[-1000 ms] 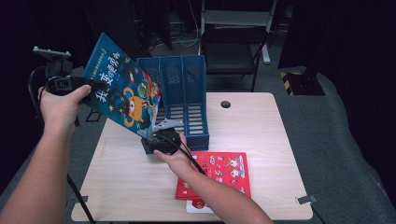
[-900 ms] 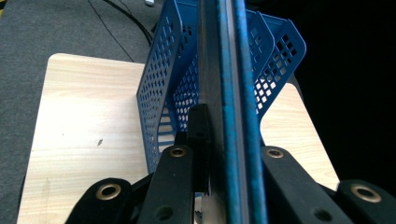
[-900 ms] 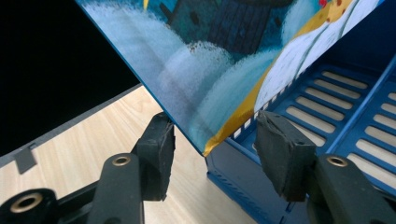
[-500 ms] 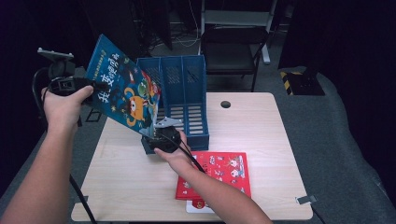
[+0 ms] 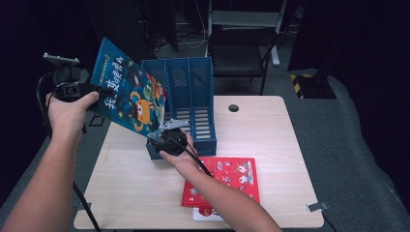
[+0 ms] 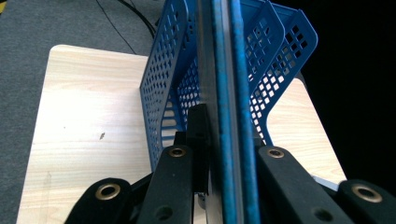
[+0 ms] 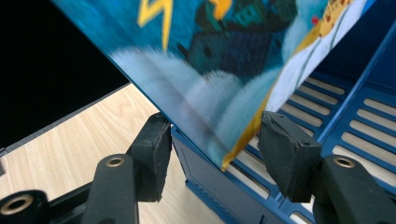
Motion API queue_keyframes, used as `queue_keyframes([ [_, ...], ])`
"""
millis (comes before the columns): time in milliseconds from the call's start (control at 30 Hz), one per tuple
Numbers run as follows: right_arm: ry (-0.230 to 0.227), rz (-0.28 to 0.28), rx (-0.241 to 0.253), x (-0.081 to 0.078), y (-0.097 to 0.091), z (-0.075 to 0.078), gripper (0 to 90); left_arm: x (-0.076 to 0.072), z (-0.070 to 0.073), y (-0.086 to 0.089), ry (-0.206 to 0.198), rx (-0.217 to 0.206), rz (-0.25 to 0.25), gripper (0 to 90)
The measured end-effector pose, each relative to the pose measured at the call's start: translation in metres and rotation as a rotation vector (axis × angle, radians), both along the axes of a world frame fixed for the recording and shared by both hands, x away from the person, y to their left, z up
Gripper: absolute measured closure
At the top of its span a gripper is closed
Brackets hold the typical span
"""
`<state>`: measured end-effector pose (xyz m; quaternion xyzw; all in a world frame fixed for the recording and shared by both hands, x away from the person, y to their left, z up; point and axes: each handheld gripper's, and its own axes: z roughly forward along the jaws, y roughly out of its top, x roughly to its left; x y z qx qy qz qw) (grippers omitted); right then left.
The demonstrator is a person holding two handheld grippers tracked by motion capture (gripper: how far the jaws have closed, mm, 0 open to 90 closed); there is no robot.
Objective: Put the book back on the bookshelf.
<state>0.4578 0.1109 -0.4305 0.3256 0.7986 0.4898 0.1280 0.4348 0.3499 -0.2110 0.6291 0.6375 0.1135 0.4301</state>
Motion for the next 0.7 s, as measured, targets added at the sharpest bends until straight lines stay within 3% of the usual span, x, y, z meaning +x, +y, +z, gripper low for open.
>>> queue_keyframes([
  [133, -0.008, -0.007, -0.007, 0.003, 0.001, 0.000, 44.2, 0.000, -0.002, -0.001, 0.006, 0.009, -0.011, 81.5],
  [300, 0.023, -0.028, 0.001, 0.009, 0.000, -0.003, 44.3, -0.001, -0.003, -0.004, 0.007, 0.023, -0.022, 81.4],
  [700, 0.043, -0.038, -0.024, 0.017, -0.001, -0.008, 44.4, -0.003, -0.012, -0.014, 0.023, 0.048, -0.040, 81.1],
])
